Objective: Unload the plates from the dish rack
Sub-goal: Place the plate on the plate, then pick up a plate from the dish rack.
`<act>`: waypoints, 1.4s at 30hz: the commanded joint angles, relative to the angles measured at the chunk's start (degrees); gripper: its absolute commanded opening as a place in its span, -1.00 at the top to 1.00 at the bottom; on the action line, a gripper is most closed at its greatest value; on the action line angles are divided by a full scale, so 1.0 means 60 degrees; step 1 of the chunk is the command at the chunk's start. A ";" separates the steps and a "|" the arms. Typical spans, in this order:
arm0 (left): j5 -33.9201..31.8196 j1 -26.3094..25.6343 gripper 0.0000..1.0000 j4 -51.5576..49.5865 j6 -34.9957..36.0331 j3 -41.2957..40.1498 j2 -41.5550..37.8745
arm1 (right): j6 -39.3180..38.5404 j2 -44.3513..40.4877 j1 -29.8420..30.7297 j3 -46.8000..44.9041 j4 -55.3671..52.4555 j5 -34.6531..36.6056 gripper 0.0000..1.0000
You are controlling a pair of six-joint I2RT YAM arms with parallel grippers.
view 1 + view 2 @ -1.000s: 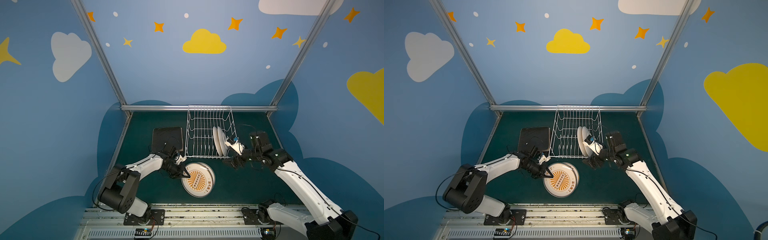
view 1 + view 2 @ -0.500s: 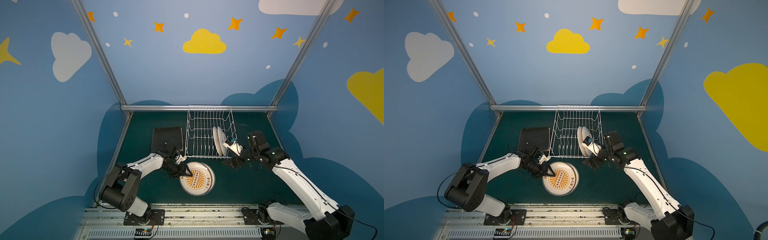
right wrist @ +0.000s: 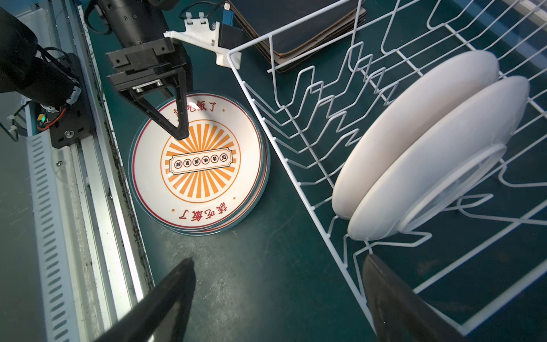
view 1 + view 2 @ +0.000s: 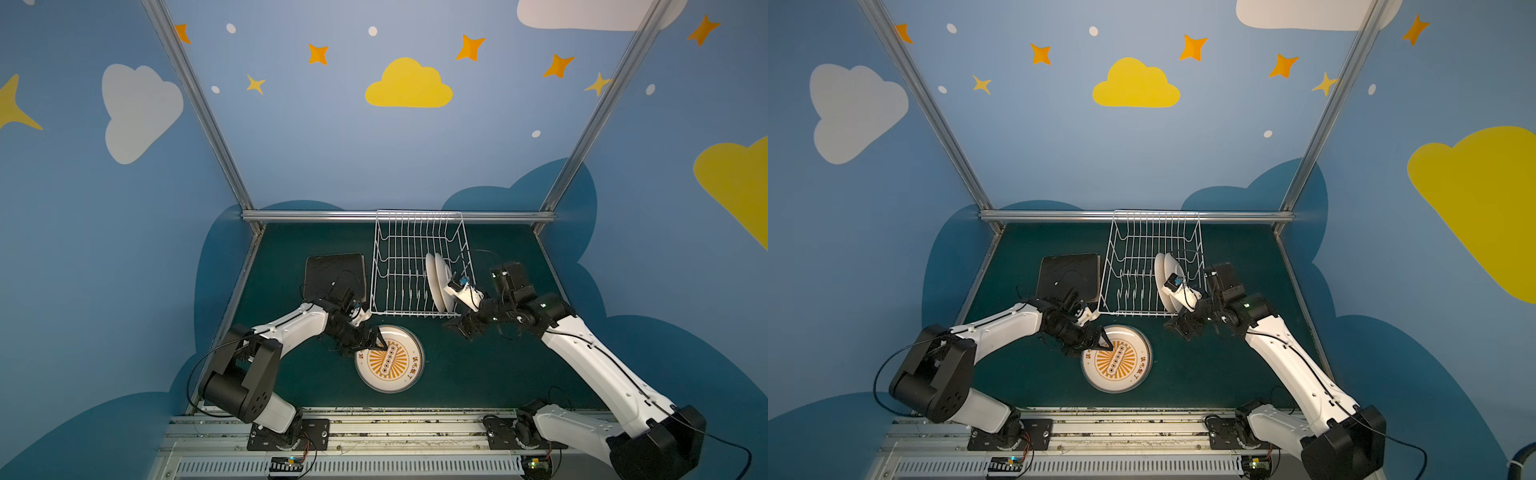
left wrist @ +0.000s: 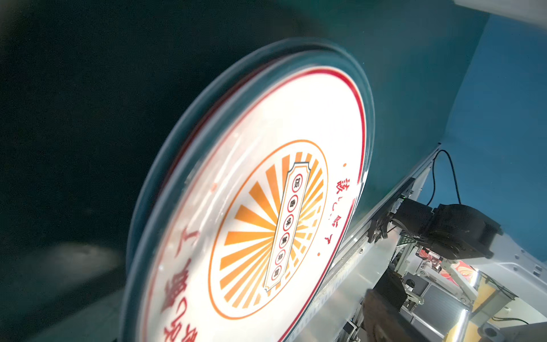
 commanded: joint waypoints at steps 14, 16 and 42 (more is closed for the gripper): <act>-0.1427 0.0037 -0.99 0.0035 -0.0276 -0.0506 -0.1594 | 0.0018 0.0022 0.0100 0.0319 0.0135 -0.0001 -0.77; -0.1600 0.0048 -0.99 0.0015 -0.0252 -0.0524 -0.1799 | 0.0003 0.0022 0.0099 0.0313 0.0150 -0.0005 -0.77; -0.2740 0.0061 -0.97 0.0294 -0.0306 0.2040 -0.3323 | 0.1043 -0.1325 0.0018 -0.0898 0.2476 0.2086 -0.93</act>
